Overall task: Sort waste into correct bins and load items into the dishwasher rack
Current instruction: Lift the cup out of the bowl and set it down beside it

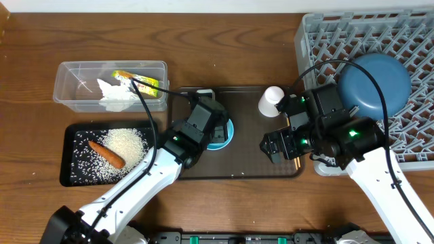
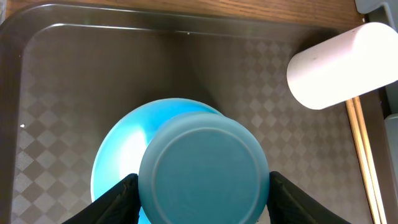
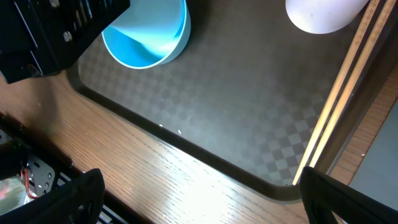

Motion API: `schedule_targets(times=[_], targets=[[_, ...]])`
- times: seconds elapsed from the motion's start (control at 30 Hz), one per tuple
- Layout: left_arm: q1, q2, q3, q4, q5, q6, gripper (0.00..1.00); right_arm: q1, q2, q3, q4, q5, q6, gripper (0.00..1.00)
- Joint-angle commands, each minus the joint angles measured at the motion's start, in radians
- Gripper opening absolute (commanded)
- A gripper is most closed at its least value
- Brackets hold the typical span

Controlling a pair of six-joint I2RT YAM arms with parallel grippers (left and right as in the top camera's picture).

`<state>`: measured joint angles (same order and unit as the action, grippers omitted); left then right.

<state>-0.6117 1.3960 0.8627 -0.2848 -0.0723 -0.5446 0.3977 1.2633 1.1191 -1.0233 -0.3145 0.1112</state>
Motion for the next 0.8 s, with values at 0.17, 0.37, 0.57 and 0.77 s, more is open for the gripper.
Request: schedule_targets(times=[0.17, 0.37, 0.57, 0.77], targets=[[0.0, -0.133, 0.019, 0.018, -0.018, 0.008, 0.55, 0.021, 0.005, 0.009, 0.002, -0.003, 0.0, 0.99], [0.0, -0.188, 0.019, 0.018, 0.032, -0.055, 0.55, 0.021, 0.005, 0.009, 0.002, -0.003, 0.0, 0.99], [0.0, -0.127, 0.019, 0.039, 0.134, -0.072, 0.55, 0.021, 0.005, 0.009, 0.002, -0.003, 0.0, 0.99], [0.0, -0.02, 0.019, 0.085, 0.253, -0.101, 0.56, 0.021, 0.005, 0.009, 0.001, -0.003, 0.0, 0.99]])
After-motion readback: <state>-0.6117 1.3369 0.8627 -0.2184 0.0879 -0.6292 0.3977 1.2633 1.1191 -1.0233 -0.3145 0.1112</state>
